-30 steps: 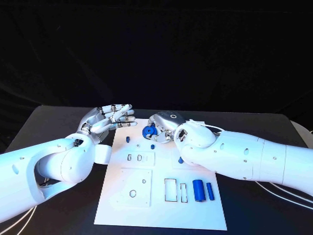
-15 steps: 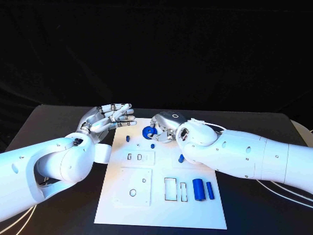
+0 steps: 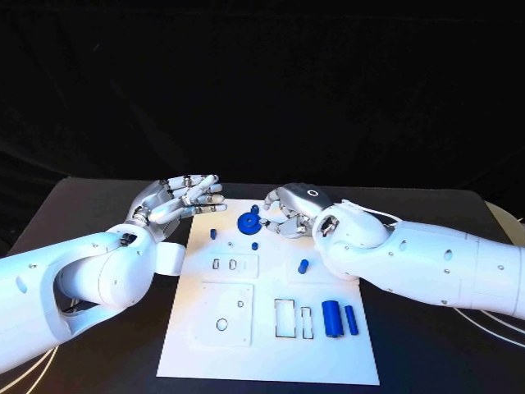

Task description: Assemble the parts on the task board

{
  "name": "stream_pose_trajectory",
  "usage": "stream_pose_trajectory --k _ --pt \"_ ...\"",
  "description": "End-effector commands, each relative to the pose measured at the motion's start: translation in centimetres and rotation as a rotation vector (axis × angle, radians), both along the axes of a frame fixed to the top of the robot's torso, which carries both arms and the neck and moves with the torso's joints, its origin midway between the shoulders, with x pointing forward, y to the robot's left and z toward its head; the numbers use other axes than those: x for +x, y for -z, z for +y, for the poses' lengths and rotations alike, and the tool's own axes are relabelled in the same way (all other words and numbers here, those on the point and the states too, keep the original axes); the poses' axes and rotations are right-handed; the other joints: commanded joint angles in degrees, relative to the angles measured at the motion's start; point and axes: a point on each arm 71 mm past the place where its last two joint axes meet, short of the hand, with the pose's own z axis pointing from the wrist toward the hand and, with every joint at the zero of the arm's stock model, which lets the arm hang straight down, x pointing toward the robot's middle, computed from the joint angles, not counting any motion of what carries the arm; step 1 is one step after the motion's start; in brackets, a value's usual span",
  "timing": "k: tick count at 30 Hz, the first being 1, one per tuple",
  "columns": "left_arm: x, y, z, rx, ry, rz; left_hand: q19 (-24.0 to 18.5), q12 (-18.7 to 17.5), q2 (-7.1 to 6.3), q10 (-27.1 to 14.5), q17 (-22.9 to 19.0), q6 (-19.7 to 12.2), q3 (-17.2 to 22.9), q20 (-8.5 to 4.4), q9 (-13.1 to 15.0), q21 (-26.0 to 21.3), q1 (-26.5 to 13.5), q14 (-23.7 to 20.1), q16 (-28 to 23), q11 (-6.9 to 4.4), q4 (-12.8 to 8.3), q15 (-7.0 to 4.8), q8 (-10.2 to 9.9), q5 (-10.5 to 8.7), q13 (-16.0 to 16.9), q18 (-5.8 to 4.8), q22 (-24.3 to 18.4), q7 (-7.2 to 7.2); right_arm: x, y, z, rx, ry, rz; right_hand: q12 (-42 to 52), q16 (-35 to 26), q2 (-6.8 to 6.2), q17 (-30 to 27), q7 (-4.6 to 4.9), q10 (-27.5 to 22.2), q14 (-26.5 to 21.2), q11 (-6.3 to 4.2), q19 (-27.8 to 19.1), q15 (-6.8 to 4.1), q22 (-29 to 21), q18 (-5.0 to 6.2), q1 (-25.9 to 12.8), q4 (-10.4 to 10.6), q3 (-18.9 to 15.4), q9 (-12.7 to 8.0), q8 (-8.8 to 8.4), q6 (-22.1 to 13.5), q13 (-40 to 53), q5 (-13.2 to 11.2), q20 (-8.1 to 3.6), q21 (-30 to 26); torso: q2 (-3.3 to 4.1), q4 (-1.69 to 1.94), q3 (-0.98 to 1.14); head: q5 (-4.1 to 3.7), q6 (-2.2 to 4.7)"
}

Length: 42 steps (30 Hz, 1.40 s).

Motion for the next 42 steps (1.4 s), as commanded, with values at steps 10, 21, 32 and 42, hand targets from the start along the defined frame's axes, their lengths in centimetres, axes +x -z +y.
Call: stream_pose_trajectory --k 10,21,32,42 --pt "0.0 -0.2 0.1 -0.008 0.009 -0.008 0.06 -0.34 0.06 0.31 0.07 -0.39 0.26 0.28 -0.09 -0.23 0.40 -0.39 -0.28 0.20 -0.13 0.19 -0.37 -0.12 0.01 0.83 -0.07 1.57 -0.8 -3.4 -10.4 0.261 -0.024 0.056 0.35 0.37 -2.25 13.23 -0.19 0.52 5.56 0.03 5.99 -0.29 15.06 -0.81 4.02 -3.36 1.57 -0.02 -0.87 1.15 8.34 -2.18 -0.51 0.26 -0.27 -1.01 0.41 -0.31 0.64" --pt "0.1 -0.1 0.0 -0.012 0.022 -0.003 0.15 -0.31 0.08 0.77 0.23 -0.04 0.29 0.27 -0.03 -0.28 0.56 -0.26 -0.31 0.05 -0.13 0.11 -0.23 -0.12 0.08 0.85 -0.15 1.41 -0.7 -1.5 -16.9 0.234 0.062 0.162 -0.16 0.44 -3.22 13.45 0.21 -0.05 5.60 0.35 5.99 -0.02 15.06 -0.81 7.07 -6.07 1.70 -0.23 -2.02 0.52 7.82 -4.15 -0.30 0.26 -0.42 -1.15 1.08 -0.25 0.07" --pt "0.2 0.0 0.0 -0.012 0.024 -0.001 0.18 -0.31 0.08 0.88 0.27 0.05 0.32 0.26 -0.02 -0.28 0.66 -0.22 -0.31 0.02 -0.17 0.08 -0.20 -0.13 0.09 0.85 -0.17 1.38 -0.5 1.1 -18.2 0.201 0.094 0.217 -0.63 0.42 -3.53 13.40 0.53 -0.59 5.59 0.65 5.99 0.25 15.06 -0.81 7.58 -6.60 1.44 -0.42 -2.83 -0.52 7.34 -4.32 -0.08 0.26 -0.34 -1.16 1.04 -0.33 -0.18" --pt "0.2 0.0 0.1 -0.011 0.023 0.000 0.18 -0.31 0.08 0.88 0.27 0.05 0.32 0.26 -0.02 -0.28 0.66 -0.22 -0.31 0.02 -0.17 0.08 -0.20 -0.13 0.09 0.85 -0.17 1.38 -0.1 2.3 -17.4 0.189 0.090 0.246 -0.54 0.45 -3.27 13.49 0.60 -0.53 5.61 0.72 5.99 0.33 15.06 -0.81 8.08 -6.92 1.63 -0.40 -2.94 -0.54 7.43 -4.25 0.00 0.26 -0.38 -1.04 0.93 -0.20 -0.54"
